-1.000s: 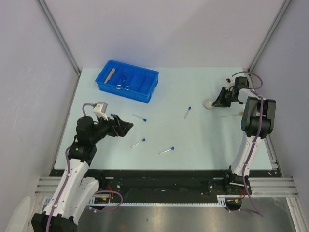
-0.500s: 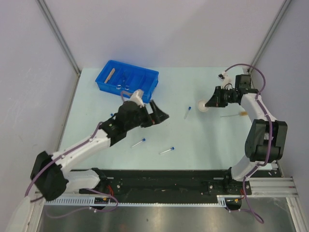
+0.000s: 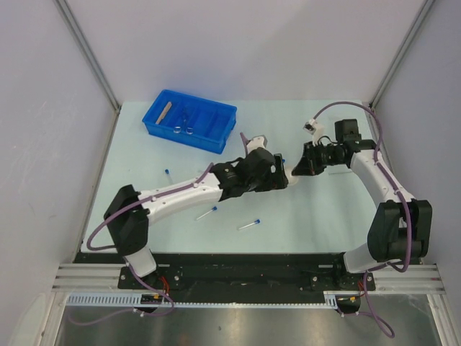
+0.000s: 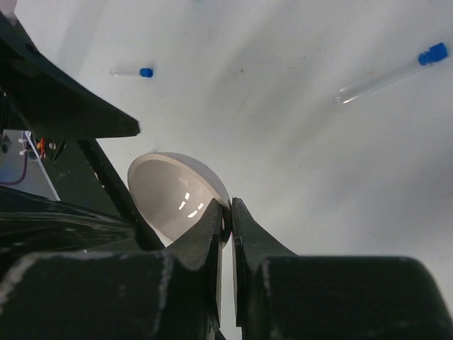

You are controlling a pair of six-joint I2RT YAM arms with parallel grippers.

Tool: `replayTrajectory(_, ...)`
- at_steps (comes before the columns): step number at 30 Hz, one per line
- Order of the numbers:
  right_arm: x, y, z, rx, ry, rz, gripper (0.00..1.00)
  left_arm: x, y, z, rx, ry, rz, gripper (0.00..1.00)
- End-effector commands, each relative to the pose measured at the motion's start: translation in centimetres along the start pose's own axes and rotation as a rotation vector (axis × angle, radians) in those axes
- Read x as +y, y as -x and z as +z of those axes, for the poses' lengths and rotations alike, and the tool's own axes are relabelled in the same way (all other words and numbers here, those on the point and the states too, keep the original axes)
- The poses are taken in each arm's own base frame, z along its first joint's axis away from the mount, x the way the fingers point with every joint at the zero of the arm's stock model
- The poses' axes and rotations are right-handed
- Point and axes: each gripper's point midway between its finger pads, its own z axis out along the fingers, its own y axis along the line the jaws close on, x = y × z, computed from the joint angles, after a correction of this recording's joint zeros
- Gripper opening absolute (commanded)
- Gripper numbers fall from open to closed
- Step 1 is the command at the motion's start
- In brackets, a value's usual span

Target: Organize the chemistry lab equipment

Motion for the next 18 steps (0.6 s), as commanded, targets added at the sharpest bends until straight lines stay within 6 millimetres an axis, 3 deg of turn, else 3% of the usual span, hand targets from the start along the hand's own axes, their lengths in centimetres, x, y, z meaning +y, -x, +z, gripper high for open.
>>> replayTrajectory(1, 1.7, -0.2, 0.8, 0.002, 0.05, -0.074, 0.05, 0.0, 1.1, 0.7, -0.061, 0.125, 0.042, 0.89)
replayTrajectory(5, 1.9, -0.5, 1.1, 0.01, 0.061, -0.077, 0.05, 0.4, -0.2, 1.5, -0.051, 0.198, 0.084, 0.79)
replayTrajectory(6, 2.0, -0.5, 1.2, 0.01, 0.063, -0.081, 0.05, 0.7, -0.3, 1.6, -0.053, 0.219, 0.089, 0.71)
replayTrajectory(11, 2.0, -0.8, 1.3, 0.017, 0.054, -0.085, 0.05, 2.2, -0.7, 2.1, -0.057, 0.36, 0.13, 0.49)
replayTrajectory(12, 2.2, -0.9, 1.4, 0.018, 0.056, -0.094, 0.05, 1.9, -0.4, 2.2, -0.068, 0.359, 0.134, 0.37)
replayTrajectory(15, 2.5, -1.1, 1.5, 0.021, 0.057, -0.114, 0.06, 1.8, -0.1, 2.6, -0.087, 0.365, 0.173, 0.17)
replayTrajectory(18, 3.0, -1.5, 1.5, 0.025, 0.073, -0.141, 0.06, 1.6, 0.5, 2.7, -0.098, 0.35, 0.239, 0.08)
